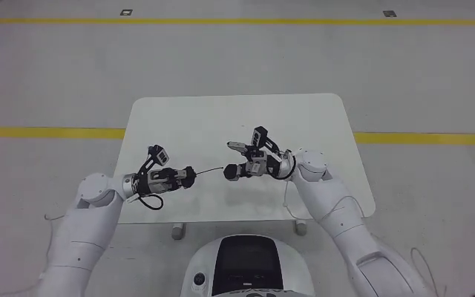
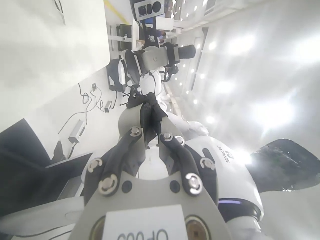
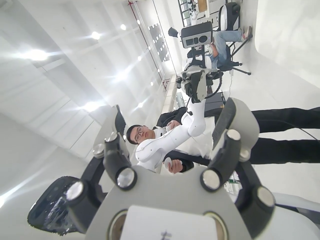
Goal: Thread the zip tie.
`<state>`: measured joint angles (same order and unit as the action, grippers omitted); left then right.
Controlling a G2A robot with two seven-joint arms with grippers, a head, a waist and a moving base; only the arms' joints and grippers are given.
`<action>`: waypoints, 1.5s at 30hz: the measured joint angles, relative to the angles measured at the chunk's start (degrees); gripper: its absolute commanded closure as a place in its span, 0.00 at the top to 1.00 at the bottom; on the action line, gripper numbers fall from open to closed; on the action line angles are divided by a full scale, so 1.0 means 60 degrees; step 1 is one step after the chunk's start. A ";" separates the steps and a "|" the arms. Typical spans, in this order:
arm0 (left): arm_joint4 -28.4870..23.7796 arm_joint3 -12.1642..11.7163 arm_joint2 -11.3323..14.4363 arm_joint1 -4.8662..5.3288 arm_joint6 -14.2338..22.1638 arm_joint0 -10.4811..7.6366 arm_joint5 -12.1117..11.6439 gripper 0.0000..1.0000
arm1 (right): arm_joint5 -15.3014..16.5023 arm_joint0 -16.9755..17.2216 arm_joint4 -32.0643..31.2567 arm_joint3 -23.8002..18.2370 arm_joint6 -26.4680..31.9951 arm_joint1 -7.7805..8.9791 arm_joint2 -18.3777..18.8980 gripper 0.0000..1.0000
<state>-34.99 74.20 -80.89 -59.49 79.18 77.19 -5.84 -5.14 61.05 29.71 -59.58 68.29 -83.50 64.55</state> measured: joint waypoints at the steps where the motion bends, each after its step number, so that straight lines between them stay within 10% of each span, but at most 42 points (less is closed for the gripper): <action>1: -0.0051 -0.0025 0.0029 0.0005 0.0018 -0.0020 -0.0004 0.00 | -0.0008 -0.0017 0.0013 0.0025 0.0035 0.0010 -0.0023 0.36; 22: -0.0260 -0.0364 0.0441 0.0124 -0.0165 -0.0329 -0.0017 0.00 | -0.0045 -0.0179 0.0034 0.0034 0.0163 0.0135 -0.0560 0.11; 45: -0.0402 -0.0422 0.0634 0.0305 -0.0089 -0.0345 -0.0084 0.00 | -0.0021 -0.0179 0.0255 0.0017 -0.0226 0.0266 -0.0806 0.11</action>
<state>-37.40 71.67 -77.09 -57.66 78.65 75.12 -6.35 -5.26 59.98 31.23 -59.48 66.94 -81.90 59.72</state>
